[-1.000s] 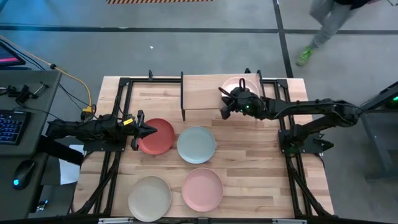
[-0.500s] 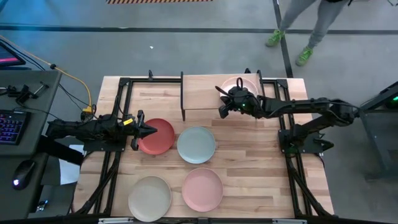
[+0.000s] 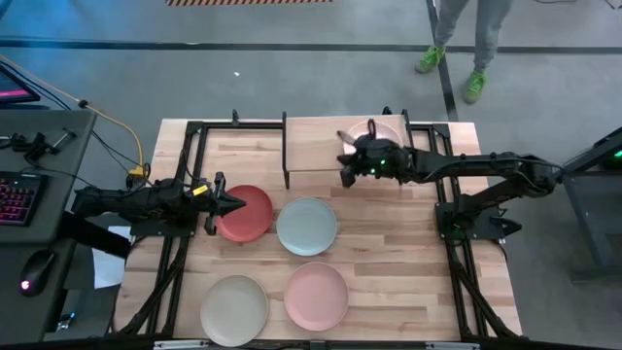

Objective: Place and stack plates onto a shelf
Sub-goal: Put the orange plate on the shelf

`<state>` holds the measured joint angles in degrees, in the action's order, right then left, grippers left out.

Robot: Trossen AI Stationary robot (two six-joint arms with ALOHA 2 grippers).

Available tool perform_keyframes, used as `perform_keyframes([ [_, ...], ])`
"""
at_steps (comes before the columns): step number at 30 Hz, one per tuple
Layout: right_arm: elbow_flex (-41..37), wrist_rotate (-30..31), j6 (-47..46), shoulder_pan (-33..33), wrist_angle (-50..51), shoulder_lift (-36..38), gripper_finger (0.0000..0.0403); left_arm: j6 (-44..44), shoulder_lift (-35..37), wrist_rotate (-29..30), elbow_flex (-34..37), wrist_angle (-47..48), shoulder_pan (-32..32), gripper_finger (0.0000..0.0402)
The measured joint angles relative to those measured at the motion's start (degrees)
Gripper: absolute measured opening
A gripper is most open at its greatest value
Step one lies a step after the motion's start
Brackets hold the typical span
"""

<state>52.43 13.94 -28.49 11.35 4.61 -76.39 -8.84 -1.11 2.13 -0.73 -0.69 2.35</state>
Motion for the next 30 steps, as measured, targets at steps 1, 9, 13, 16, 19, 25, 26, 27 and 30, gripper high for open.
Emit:
perform_keyframes([
  [1, 0.58, 0.07, -0.96, -0.40, 1.07, -0.71, 0.0000, 0.01, 0.00, -0.02, 0.01, 0.02, 0.00, 0.0001],
  [9, 8.38, 7.00, -7.52, -0.19, 13.12, -6.33, 0.0000, 0.00, 0.00, 0.00, 0.00, 0.00, 0.02, 0.0001],
  [13, 12.19, 7.01, -5.93, 0.79, 18.72, -9.27, 0.0000, 0.00, -0.02, 0.00, 0.01, 0.02, 0.00, 0.0001],
  [16, 13.43, 7.01, -4.59, 1.42, 18.81, -10.13, 0.0000, 0.01, -0.01, 0.00, 0.01, 0.02, 0.01, 0.0001],
  [19, 13.67, 7.05, -3.82, 2.34, 19.74, -10.37, 0.0000, 0.01, 0.00, 0.00, 0.01, 0.01, 0.00, 0.0001],
  [25, 13.66, 7.75, -1.02, 5.11, 20.75, -10.38, 0.0000, 0.00, 0.01, 0.00, 0.01, 0.00, 0.00, 0.0001],
  [26, 13.66, 7.85, -0.61, 5.57, 20.88, -10.35, 0.0000, 0.00, 0.00, 0.00, 0.02, 0.00, 0.02, 0.0001],
  [27, 13.66, 7.93, 0.11, 6.04, 20.92, -10.35, 0.0000, 0.00, 0.01, 0.00, 0.00, 0.02, 0.00, 0.0001],
  [30, 13.66, 7.93, 0.62, 7.44, 20.84, -10.21, 0.0000, 0.00, 0.00, 0.00, 0.01, 0.02, 0.00, 0.0001],
])
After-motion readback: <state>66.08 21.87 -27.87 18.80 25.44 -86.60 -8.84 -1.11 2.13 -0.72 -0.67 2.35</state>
